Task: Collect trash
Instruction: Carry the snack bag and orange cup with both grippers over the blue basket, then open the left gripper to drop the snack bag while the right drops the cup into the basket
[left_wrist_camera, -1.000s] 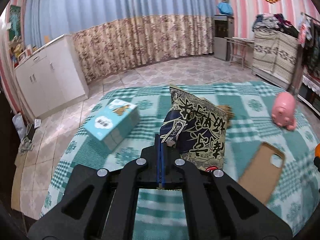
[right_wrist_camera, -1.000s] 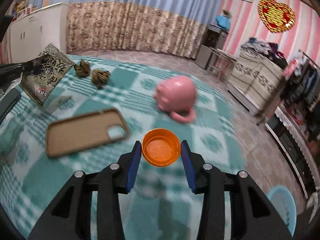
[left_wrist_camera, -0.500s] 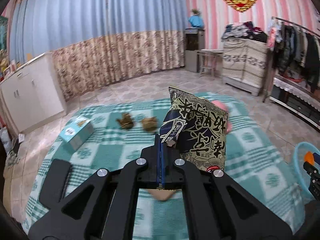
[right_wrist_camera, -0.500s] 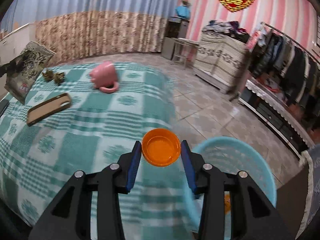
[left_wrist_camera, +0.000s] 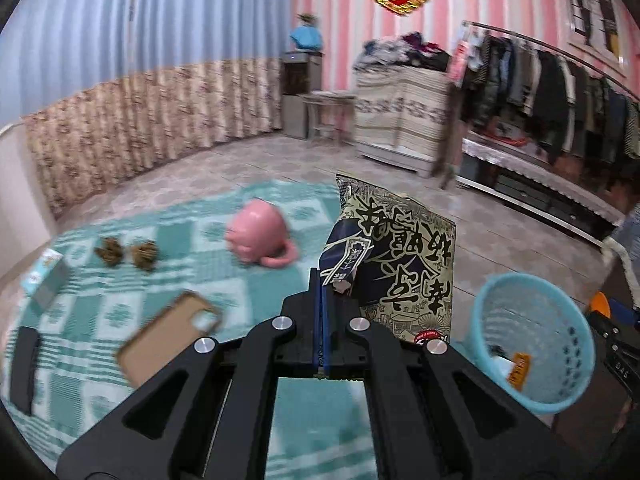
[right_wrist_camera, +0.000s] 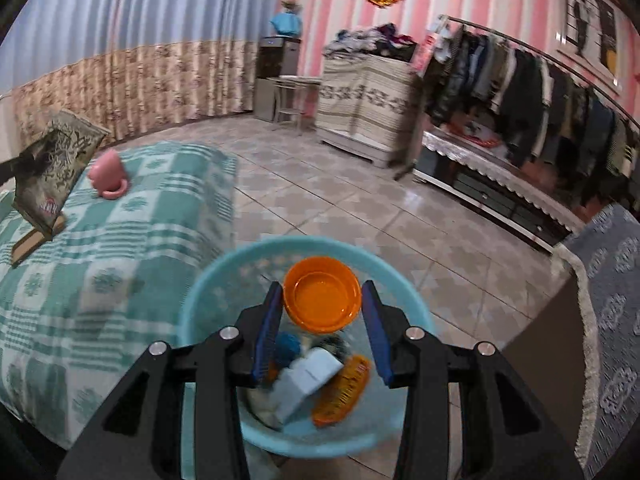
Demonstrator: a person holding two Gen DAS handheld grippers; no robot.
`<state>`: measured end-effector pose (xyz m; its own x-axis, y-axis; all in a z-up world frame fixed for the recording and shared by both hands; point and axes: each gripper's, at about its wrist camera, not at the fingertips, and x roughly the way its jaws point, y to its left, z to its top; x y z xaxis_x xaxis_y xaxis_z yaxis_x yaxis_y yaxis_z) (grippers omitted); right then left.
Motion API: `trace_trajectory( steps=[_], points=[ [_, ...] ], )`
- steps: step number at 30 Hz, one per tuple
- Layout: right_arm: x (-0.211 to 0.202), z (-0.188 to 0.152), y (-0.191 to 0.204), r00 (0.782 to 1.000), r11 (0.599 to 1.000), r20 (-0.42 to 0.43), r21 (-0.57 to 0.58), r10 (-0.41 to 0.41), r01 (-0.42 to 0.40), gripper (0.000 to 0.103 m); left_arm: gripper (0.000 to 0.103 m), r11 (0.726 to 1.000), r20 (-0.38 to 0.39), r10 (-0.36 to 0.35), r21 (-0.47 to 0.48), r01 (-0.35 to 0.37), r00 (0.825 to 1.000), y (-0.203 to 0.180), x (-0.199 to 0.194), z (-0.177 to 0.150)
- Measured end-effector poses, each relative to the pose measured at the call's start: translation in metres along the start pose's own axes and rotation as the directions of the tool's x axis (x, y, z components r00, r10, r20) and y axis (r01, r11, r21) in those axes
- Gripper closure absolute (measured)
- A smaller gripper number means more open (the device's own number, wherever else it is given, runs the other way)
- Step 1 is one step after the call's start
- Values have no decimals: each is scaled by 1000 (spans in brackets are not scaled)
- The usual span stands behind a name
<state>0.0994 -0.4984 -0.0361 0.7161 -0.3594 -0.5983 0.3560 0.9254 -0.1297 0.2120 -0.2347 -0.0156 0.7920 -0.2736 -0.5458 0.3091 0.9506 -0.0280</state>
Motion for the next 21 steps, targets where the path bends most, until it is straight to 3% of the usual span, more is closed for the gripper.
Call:
trace_trajectory(
  steps=[5, 18, 21],
  points=[
    [7, -16, -21, 999, 998, -29, 50, -27, 29, 62, 103, 996, -31, -84, 40, 85, 996, -34, 16, -15],
    [30, -25, -28, 999, 994, -51, 111, -16, 22, 62, 103, 962, -41, -156, 222, 161, 987, -129, 46, -15],
    [30, -26, -33, 999, 991, -51, 130, -16, 22, 62, 103, 951, -83, -180, 238, 195, 980, -147, 61, -20]
  ],
)
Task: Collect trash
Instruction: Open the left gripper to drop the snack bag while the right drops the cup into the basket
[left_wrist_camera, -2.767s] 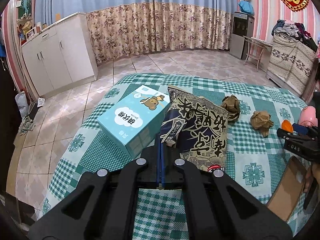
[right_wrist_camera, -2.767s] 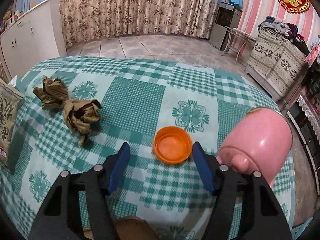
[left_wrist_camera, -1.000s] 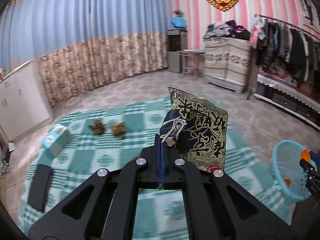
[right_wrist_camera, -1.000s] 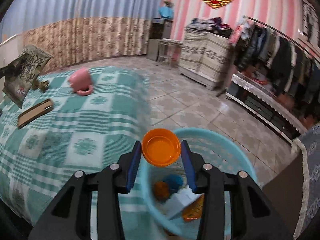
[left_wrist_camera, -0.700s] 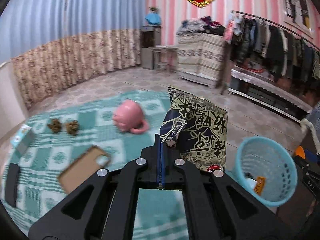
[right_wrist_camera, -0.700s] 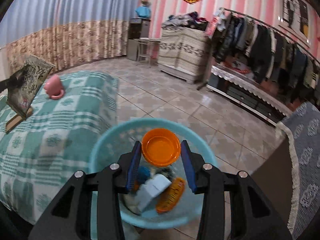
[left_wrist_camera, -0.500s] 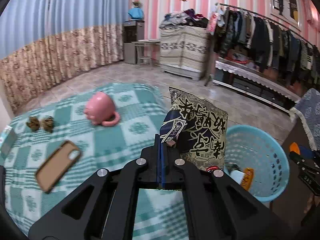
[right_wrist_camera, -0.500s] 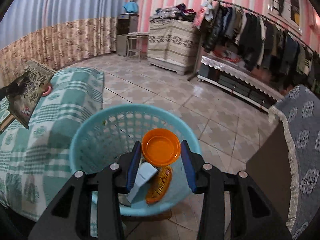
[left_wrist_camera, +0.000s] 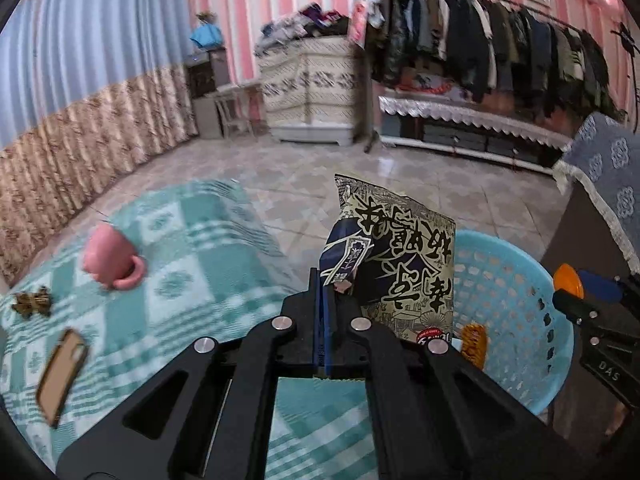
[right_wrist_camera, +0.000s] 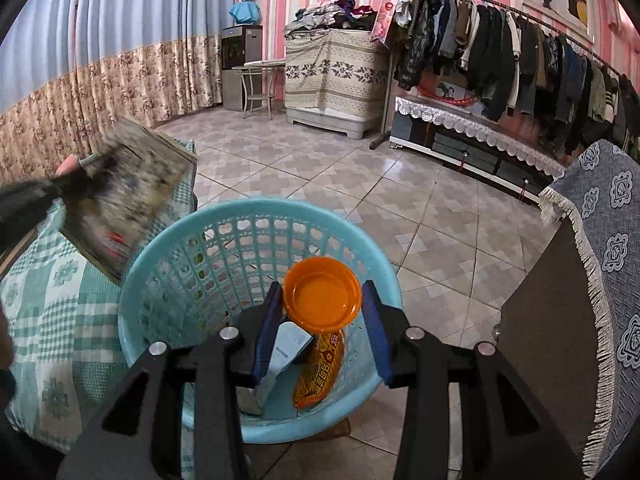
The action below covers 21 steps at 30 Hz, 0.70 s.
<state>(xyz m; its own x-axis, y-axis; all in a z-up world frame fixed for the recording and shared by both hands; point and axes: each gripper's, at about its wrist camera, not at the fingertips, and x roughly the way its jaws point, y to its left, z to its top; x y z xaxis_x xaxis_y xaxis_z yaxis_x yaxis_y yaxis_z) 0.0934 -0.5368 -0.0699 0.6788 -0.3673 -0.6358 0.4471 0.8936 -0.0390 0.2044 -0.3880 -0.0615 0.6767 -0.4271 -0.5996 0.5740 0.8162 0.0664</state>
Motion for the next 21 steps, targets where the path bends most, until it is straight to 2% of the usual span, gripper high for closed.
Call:
trace_trajectory(
  steps=[2, 3, 4, 5, 6, 7, 10, 12, 15, 21],
  points=[
    [-2, -1, -3, 1000, 1000, -1, 3, -4, 4, 62, 100, 1000, -15, -19, 24, 19, 1000, -11, 11, -1],
    [-1, -2, -5, 1000, 1000, -3, 5, -7, 7, 62, 89, 999, -19, -14, 41, 15, 1000, -15, 14, -1],
    [0, -2, -6, 1000, 1000, -6, 7, -8, 8, 62, 71, 999, -22, -14, 51, 15, 1000, -18, 16, -1],
    [1, -2, -7, 1000, 1000, -10, 8, -9, 9, 62, 62, 998, -22, -18, 54, 19, 1000, -21, 16, -1],
    [2, -3, -8, 1000, 1000, -13, 8, -11, 11, 62, 48, 998, -11, -22, 52, 22, 1000, -23, 14, -1],
    [4, -4, -9, 1000, 1000, -18, 8, -13, 13, 62, 40, 999, 4, -17, 48, 17, 1000, -22, 12, -1],
    [7, -6, -8, 1000, 1000, -28, 9, -13, 13, 62, 24, 1000, 28, 8, 25, -9, 1000, -15, 5, 2],
    [9, -8, -4, 999, 1000, -34, 6, -9, 10, 62, 17, 1000, 42, 14, -15, -13, 999, -3, 1, 3],
    [11, -9, 0, 999, 1000, -39, 3, -2, 2, 62, 16, 999, 37, -3, -52, 5, 999, 10, -2, 5],
    [14, -7, 11, 999, 1000, -44, -2, 6, -6, 62, 11, 995, 56, 41, -97, -35, 998, 31, -18, 5]
  ],
)
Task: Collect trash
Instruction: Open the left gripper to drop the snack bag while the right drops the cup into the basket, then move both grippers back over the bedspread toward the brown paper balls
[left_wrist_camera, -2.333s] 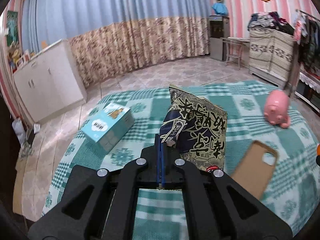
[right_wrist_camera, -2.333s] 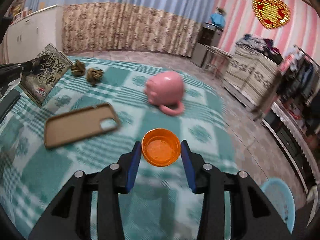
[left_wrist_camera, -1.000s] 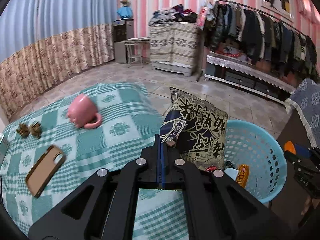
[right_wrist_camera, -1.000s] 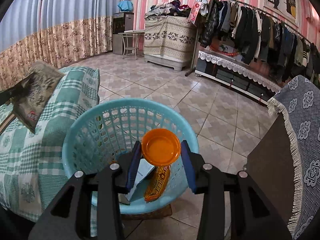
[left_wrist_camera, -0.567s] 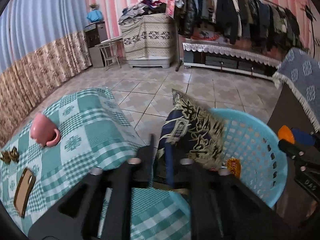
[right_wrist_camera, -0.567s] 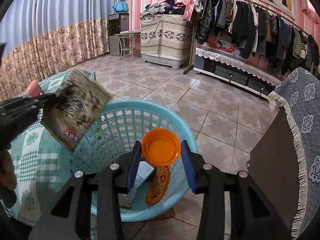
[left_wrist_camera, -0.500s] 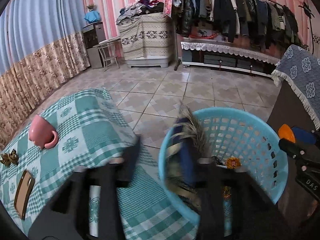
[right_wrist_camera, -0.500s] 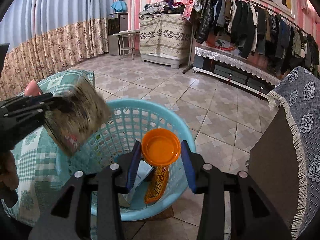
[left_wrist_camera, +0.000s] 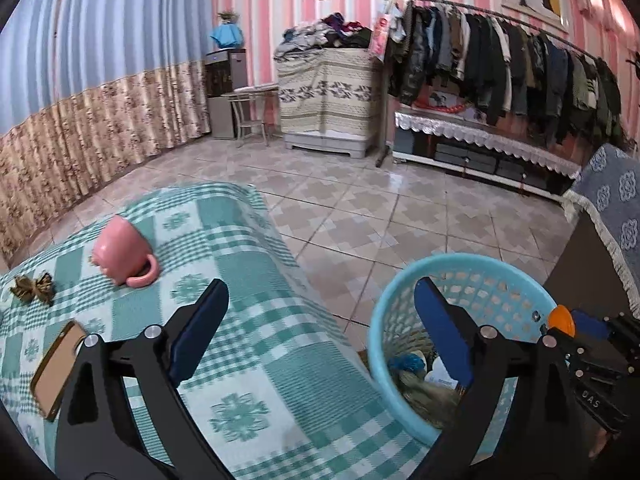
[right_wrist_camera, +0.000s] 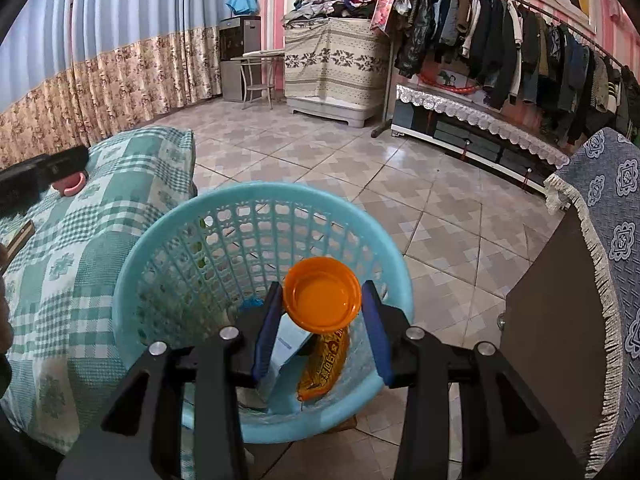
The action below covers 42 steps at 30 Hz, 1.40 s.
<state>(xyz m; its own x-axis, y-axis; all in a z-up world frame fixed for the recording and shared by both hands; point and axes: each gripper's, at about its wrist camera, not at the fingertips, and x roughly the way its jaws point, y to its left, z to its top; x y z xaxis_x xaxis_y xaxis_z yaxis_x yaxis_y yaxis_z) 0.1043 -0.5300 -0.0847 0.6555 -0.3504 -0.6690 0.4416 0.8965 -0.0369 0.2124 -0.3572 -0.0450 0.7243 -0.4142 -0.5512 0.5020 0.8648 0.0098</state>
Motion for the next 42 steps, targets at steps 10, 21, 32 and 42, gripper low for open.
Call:
trace_trajectory(
  steps=[10, 21, 32, 42],
  points=[
    [21, 20, 14, 1000, 999, -5, 44, 1, -1, 62, 6, 994, 33, 89, -67, -87, 995, 51, -33, 2],
    [24, 32, 29, 998, 996, 48, 79, -50, 46, 18, 6, 969, 20, 190, -162, -184, 982, 133, -71, -9],
    [7, 37, 106, 995, 998, 93, -28, -44, 47, 9, 5, 927, 27, 315, -225, -301, 949, 230, -112, -27],
    [-7, 40, 205, 990, 990, 113, -123, 87, -73, 9, 5, 895, 1, 393, -230, -382, 920, 295, -131, -49]
  ],
)
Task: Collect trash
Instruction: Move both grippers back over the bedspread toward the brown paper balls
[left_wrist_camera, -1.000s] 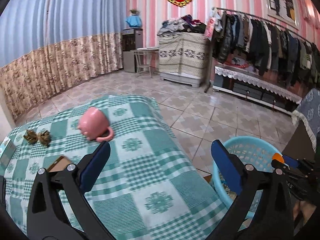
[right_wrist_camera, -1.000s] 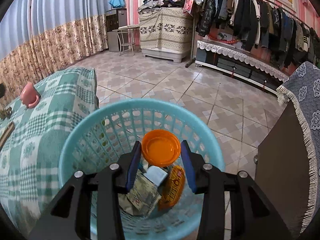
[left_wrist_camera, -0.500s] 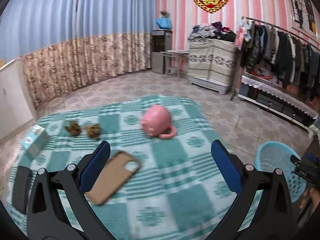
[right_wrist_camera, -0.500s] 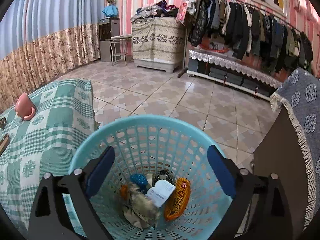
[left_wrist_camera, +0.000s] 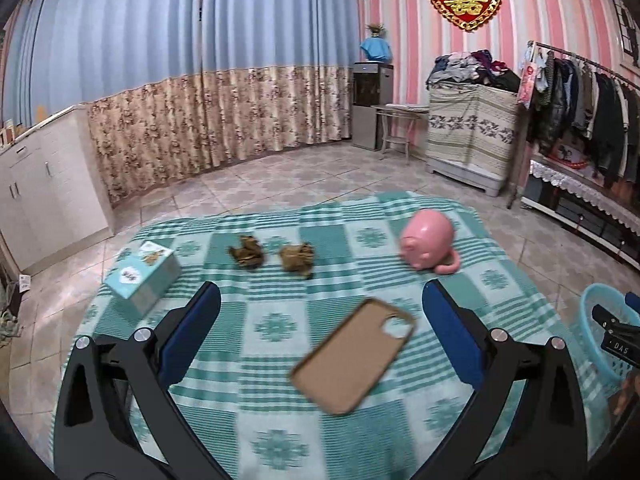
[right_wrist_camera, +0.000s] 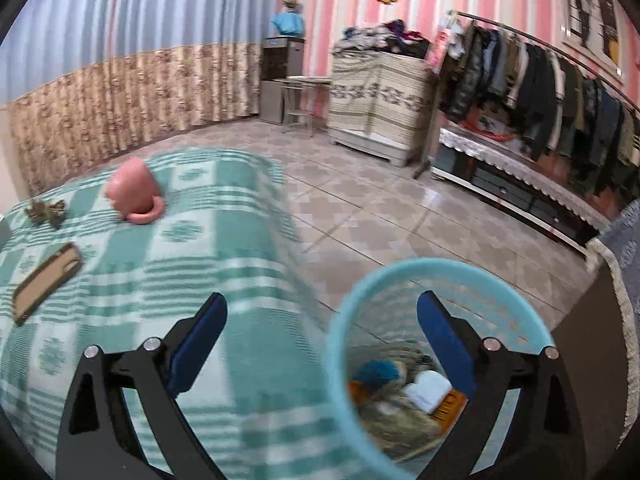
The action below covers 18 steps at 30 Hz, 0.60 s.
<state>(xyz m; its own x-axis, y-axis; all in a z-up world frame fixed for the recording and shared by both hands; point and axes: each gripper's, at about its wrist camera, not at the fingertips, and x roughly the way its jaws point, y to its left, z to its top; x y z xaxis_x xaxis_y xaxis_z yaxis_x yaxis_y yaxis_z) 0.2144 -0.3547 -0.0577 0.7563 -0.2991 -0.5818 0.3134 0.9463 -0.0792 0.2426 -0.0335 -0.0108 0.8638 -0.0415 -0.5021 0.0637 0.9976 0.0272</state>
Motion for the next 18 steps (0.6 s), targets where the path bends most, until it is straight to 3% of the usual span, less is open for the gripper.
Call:
trace_trajectory(
  steps=[8, 18],
  points=[
    [3, 9, 77, 993, 990, 17, -82, 113, -111, 9, 5, 999, -63, 11, -35, -13, 998, 50, 28, -15],
    [22, 29, 167, 975, 955, 1, -202, 223, -218, 9, 5, 992, -81, 90, -82, -96, 993, 99, 77, -22]
  ],
)
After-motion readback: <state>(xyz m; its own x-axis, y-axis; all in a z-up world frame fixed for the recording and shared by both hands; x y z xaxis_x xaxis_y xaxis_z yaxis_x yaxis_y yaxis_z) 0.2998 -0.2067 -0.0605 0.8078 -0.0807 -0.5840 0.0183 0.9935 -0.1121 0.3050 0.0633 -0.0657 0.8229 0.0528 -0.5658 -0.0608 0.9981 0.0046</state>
